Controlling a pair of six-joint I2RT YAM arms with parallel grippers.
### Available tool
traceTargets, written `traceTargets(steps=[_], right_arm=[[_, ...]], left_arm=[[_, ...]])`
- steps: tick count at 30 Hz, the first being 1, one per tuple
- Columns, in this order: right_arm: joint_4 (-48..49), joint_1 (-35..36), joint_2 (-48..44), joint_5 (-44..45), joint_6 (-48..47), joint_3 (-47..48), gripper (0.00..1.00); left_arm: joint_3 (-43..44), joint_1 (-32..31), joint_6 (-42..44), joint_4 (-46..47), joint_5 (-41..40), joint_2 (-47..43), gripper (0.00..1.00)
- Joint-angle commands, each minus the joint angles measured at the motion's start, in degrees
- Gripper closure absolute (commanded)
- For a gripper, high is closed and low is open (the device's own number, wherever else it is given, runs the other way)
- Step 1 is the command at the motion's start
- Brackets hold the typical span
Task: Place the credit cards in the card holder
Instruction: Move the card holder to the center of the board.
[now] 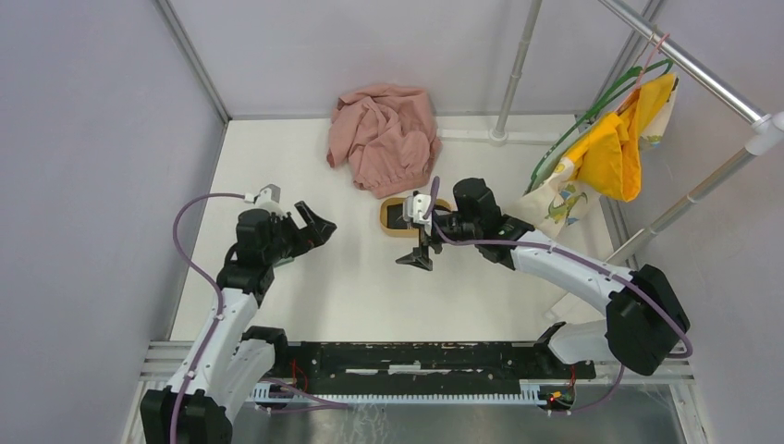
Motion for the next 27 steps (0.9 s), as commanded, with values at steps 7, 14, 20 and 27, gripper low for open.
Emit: traceTargets(steps=[7, 14, 20, 27], right_arm=[[4.1, -3.5, -3.4, -5.0, -1.0, -0.5, 0.02], [1.2, -4.1, -0.9, -6.4, -1.0, 1.6, 0.02], [0.7, -5.3, -0.1, -10.1, 0.5, 2.3, 0.02], [0.4, -5.5, 0.3, -10.5, 1.0, 2.6, 0.02]], left_arm=[[-1.8, 0.0, -5.7, 10.1, 4.9, 3.9, 0.04], [-1.4, -0.1, -6.2, 11.8, 6.7, 7.8, 0.06], [0.2, -0.1, -6.2, 9.7, 6.7, 7.8, 0.05], [1.1, -0.1, -3.7, 7.9, 4.0, 8.2, 0.06]])
